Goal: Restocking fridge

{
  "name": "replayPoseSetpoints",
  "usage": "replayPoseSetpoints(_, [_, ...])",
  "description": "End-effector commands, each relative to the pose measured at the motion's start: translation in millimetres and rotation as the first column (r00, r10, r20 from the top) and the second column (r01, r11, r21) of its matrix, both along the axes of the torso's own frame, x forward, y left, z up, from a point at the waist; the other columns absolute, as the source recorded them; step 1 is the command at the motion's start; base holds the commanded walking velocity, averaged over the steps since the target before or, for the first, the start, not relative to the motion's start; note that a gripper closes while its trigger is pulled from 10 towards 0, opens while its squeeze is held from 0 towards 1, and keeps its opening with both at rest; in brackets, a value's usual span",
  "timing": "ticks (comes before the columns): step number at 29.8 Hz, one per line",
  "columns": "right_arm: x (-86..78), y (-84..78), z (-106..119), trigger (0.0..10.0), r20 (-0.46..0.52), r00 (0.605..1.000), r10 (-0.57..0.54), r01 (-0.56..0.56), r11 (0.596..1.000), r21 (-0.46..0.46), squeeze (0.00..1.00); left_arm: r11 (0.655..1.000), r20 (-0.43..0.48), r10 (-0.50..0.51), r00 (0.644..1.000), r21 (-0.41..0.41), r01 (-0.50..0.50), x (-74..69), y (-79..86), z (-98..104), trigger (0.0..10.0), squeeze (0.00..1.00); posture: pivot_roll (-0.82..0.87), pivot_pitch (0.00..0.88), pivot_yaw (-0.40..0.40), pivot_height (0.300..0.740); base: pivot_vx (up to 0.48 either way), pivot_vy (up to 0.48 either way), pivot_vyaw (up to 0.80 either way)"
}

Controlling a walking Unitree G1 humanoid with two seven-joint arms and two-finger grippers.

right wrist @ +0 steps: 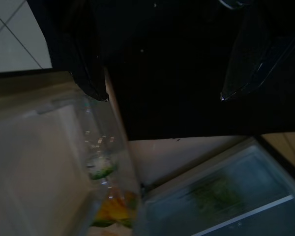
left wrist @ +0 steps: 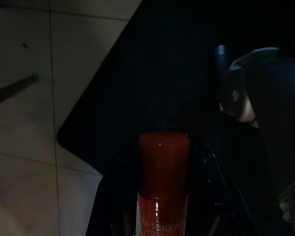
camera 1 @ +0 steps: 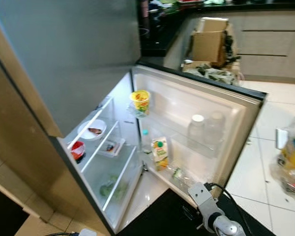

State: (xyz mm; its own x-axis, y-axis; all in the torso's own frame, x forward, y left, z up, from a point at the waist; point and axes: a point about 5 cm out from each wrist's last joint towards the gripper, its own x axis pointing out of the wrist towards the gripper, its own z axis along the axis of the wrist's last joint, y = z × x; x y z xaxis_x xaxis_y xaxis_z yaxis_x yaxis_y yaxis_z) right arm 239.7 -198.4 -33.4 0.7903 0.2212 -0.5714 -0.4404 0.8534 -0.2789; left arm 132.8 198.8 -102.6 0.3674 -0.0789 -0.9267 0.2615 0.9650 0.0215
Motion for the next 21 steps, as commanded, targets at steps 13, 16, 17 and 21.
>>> replayPoseSetpoints(13, [0.3,6.0,-0.4,10.0,-0.001,0.999,0.041,-0.041,0.999,-0.012,0.0,1.0,0.0,0.0,1.0,0.014,0.0,-0.2,5.0,0.7,10.0,0.0,-0.2,0.022,0.1,0.74,0.0,0.0,0.8])
replayPoseSetpoints(16, [1.1,6.7,0.0,10.0,0.0,0.999,0.048,-0.048,0.999,-0.014,0.0,1.0,0.001,-0.002,1.0,0.011,0.002,0.5,4.0,0.8,10.0,0.0,-0.2,0.02,0.099,0.74,0.0,0.0,0.8])
replayPoseSetpoints(17, [1.1,6.7,0.0,10.0,0.0,0.999,0.048,-0.048,0.999,-0.014,0.0,1.0,0.001,-0.002,1.0,0.011,0.002,0.5,4.0,0.8,10.0,0.0,-0.2,0.02,0.099,0.74,0.0,0.0,0.8])
replayPoseSetpoints(21, [4.5,4.8,2.9,10.0,0.028,0.999,0.03,-0.029,0.999,-0.035,0.0,1.0,-0.001,-0.003,1.0,0.004,0.003,0.7,3.0,0.7,10.0,0.0,-0.2,0.019,0.098,0.74,0.0,-0.091,0.6])
